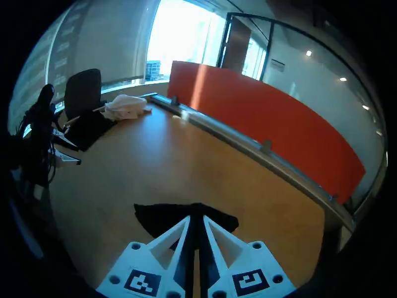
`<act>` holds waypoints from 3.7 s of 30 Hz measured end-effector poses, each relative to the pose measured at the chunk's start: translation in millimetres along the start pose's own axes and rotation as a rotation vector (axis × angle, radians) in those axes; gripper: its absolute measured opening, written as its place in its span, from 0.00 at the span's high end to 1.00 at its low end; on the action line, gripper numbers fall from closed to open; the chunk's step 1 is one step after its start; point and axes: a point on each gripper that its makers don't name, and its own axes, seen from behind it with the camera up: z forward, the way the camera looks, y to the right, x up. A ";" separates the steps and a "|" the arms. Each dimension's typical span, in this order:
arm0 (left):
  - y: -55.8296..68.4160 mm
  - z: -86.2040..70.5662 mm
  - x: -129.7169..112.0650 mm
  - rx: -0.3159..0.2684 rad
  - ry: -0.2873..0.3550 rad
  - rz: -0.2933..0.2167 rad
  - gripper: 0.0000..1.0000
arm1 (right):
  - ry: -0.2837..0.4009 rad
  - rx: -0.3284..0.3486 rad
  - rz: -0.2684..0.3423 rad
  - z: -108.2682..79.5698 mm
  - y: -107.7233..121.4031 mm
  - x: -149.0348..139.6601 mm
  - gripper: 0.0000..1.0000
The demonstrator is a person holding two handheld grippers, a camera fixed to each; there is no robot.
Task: Fold towel
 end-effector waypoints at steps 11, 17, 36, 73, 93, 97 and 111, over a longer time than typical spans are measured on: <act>4.6 5.0 4.8 -0.002 -0.003 0.010 0.06 | -0.033 -0.084 0.051 -19.3 70.1 -24.5 0.95; 7.1 8.3 8.6 -0.002 -0.005 0.017 0.05 | -0.061 -0.120 0.065 -27.0 102.3 -41.3 0.95; 14.6 11.7 15.5 0.002 -0.008 0.038 0.05 | -0.152 -0.223 0.107 -52.1 191.5 -93.1 0.95; 28.8 8.2 19.1 -0.017 -0.002 0.075 0.06 | -0.293 -0.327 0.224 -123.5 213.4 -198.5 0.96; 30.2 2.1 15.3 -0.012 -0.008 0.093 0.06 | -0.438 -0.370 0.339 -150.2 199.9 -294.4 0.96; 28.2 0.6 14.1 -0.007 -0.009 0.096 0.05 | -0.462 -0.383 0.382 -150.2 199.4 -313.1 0.96; 21.1 -1.5 11.0 0.009 -0.018 0.100 0.06 | -0.566 -0.391 0.472 -146.1 183.5 -368.5 0.96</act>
